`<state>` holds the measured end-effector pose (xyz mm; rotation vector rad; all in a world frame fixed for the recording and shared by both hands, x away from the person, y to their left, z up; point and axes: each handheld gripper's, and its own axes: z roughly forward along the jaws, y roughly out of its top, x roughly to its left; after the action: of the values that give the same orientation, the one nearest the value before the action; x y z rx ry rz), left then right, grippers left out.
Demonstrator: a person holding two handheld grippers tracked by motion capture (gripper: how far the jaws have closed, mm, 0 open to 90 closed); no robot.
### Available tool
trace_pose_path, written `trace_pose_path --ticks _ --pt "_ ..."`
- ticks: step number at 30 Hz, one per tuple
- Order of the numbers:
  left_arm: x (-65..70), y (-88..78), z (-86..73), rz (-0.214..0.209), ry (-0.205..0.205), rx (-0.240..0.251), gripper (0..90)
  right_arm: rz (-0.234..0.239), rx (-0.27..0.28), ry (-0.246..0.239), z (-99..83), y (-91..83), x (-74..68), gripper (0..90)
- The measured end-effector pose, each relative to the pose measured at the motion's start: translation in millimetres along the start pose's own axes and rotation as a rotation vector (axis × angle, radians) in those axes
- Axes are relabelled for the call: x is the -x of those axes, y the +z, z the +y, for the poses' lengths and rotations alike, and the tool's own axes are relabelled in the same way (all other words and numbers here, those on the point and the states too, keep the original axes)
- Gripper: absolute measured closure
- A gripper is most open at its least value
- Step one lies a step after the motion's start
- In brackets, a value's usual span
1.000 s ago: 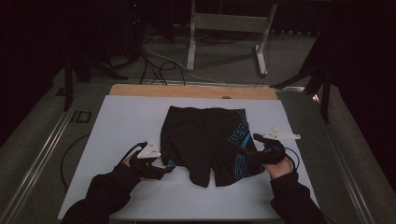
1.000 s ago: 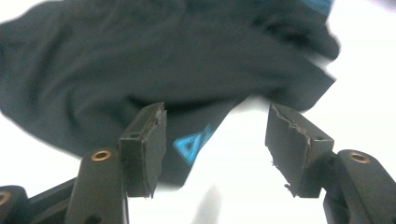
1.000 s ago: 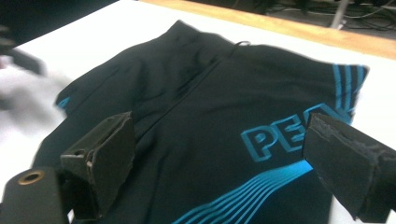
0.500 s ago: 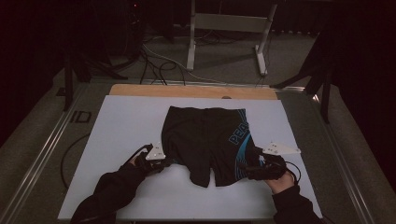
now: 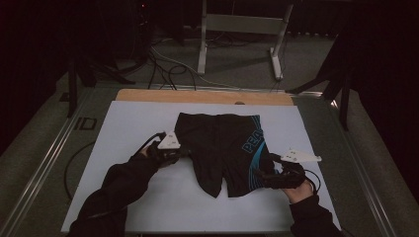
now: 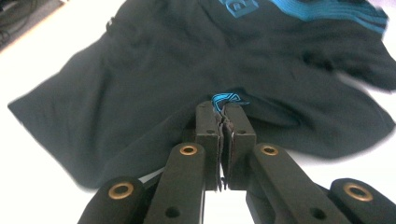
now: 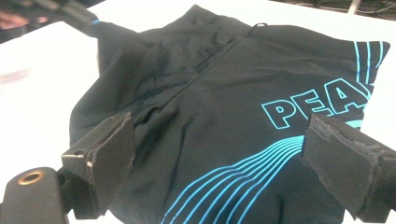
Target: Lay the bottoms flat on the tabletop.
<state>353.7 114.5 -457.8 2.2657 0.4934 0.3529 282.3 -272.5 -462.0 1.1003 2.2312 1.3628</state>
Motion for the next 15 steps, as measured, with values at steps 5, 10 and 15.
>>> trace_pose_path --ticks 5,10,15 --pt "-5.4 28.3 29.4 -0.021 -0.031 0.015 86.3 -0.001 0.007 -0.007 0.2 -1.7 0.7 10.0" --pt "-1.3 42.2 41.6 0.019 -0.075 0.035 45.4 0.000 0.005 -0.003 -1.8 -3.1 2.6 10.0" --pt "-5.2 33.2 35.7 0.028 -0.128 0.062 43.2 -0.002 -0.003 -0.005 -4.0 -4.6 3.2 10.0"
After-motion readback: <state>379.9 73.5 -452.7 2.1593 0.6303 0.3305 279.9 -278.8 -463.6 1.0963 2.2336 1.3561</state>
